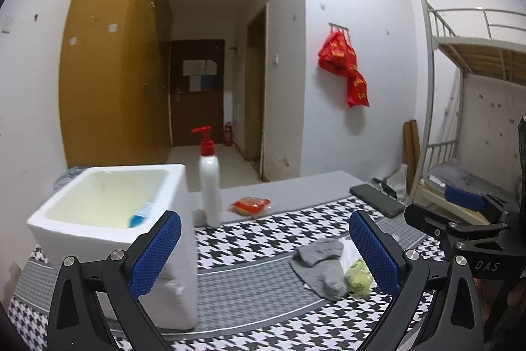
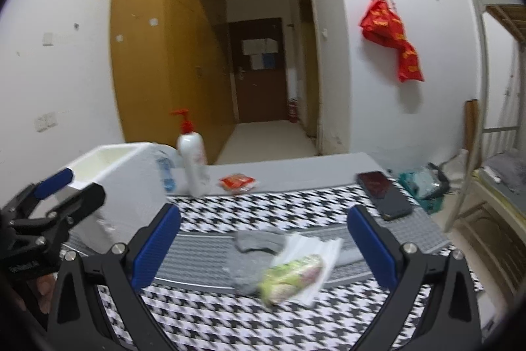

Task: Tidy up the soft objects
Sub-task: 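Move both tools back toward the grey sock on the table, then close the left gripper on the grey sock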

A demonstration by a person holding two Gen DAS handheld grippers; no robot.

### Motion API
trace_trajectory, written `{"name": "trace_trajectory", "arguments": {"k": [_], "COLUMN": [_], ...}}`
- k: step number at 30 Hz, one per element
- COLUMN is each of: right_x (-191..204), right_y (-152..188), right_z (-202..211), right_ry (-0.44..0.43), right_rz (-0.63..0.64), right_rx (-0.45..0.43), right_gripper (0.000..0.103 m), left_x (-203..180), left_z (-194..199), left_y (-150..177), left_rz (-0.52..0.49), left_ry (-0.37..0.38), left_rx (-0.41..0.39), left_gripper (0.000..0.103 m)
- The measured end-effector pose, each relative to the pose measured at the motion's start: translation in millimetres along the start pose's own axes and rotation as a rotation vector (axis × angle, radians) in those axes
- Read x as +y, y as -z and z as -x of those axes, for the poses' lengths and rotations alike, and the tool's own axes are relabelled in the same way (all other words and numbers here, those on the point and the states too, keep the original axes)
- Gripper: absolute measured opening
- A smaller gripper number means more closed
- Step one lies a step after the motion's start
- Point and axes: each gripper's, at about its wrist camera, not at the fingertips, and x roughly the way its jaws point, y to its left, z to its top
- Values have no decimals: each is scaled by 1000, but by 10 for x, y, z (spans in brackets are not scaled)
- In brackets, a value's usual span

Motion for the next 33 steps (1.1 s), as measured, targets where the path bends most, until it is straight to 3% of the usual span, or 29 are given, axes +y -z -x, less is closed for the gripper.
{"name": "trace_trajectory", "arguments": {"k": [10,24,33], "right_x": [-403,-648,-686], "right_y": [123,365,533], "right_z": [-27,-255,-531], "right_ry": [54,50,6], "right_rz": [-46,-54,-48], "right_rx": [38,142,231], "right_gripper": [103,103,103], "left_x": [-308,-414,-357], "left_z": [-327,-962,-1417], "left_y": [97,258,562], "left_rz": [-73,-107,-14], "left_ry": [59,111,141], "left_rx": [62,229,431], "left_gripper": [102,102,102]}}
